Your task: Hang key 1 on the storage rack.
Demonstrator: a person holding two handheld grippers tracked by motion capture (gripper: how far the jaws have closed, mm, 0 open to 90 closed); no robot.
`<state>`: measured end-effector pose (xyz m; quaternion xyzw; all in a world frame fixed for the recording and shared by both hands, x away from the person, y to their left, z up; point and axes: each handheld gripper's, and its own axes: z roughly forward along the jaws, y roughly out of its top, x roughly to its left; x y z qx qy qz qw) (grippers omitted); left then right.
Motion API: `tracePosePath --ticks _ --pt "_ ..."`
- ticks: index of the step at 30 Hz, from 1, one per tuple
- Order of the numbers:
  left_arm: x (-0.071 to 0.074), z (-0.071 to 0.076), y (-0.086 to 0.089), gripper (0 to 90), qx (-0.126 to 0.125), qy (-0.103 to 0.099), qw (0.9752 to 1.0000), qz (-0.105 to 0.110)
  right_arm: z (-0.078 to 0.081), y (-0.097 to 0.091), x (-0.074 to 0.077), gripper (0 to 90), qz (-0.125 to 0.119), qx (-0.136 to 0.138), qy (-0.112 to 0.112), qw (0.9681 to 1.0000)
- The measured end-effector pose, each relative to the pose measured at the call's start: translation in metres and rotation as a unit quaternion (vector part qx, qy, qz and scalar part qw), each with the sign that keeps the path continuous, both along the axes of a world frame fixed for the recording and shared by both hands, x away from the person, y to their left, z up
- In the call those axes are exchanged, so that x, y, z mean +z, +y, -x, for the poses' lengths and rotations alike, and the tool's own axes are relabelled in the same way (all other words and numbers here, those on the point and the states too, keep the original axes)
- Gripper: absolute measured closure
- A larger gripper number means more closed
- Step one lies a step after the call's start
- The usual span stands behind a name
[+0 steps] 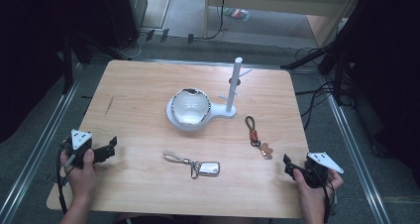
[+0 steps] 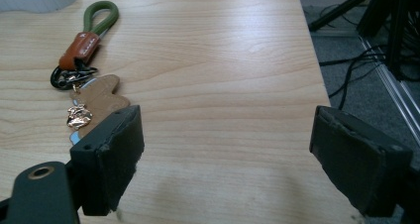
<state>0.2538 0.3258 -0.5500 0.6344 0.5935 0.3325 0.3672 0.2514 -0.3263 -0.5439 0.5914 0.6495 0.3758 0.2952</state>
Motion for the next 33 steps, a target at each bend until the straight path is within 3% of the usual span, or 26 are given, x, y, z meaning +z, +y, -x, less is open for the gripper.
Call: tracePosePath --ticks 2,6,10,14,17,20,23,24,25,30,33 --pt "0.0 0.0 0.0 7.6 0.0 0.0 1.0 0.0 0.0 -0.002 0.003 13.5 -0.004 -0.003 0.007 1.0" --pt "0.0 0.0 0.0 7.6 0.0 -0.001 1.0 0.002 0.001 -0.001 0.009 18.9 0.021 -0.016 0.007 0.9996" --pt "0.0 0.0 0.001 7.5 0.001 -0.001 1.0 0.006 -0.006 0.004 0.013 17.2 0.041 0.009 0.049 0.9979" --pt "0.0 0.0 0.001 7.5 0.0 -0.001 1.0 0.007 -0.013 0.013 0.023 18.0 0.062 0.035 0.098 0.9926" --pt "0.0 0.0 0.001 7.5 0.0 -0.001 1.0 0.007 -0.019 0.022 0.034 19.8 0.081 0.048 0.121 0.9881" --pt "0.0 0.0 0.002 7.6 -0.001 -0.001 1.0 0.009 -0.028 0.03 0.043 19.6 0.105 0.064 0.156 0.9801" --pt "0.0 0.0 0.002 7.6 -0.002 -0.001 1.0 0.009 -0.038 0.035 0.049 19.6 0.132 0.085 0.195 0.9681" --pt "0.0 0.0 0.002 7.6 -0.002 -0.002 1.0 0.009 -0.041 0.037 0.051 18.8 0.143 0.093 0.209 0.9629" --pt "0.0 0.0 0.002 7.5 -0.002 -0.002 1.0 0.009 -0.045 0.038 0.053 16.9 0.156 0.106 0.226 0.9556" --pt "0.0 0.0 0.002 7.5 -0.002 -0.002 1.0 0.009 -0.056 0.044 0.062 17.0 0.193 0.136 0.282 0.9297" --pt "0.0 0.0 0.002 7.6 -0.002 -0.001 1.0 0.008 -0.063 0.047 0.065 17.2 0.206 0.145 0.312 0.916"
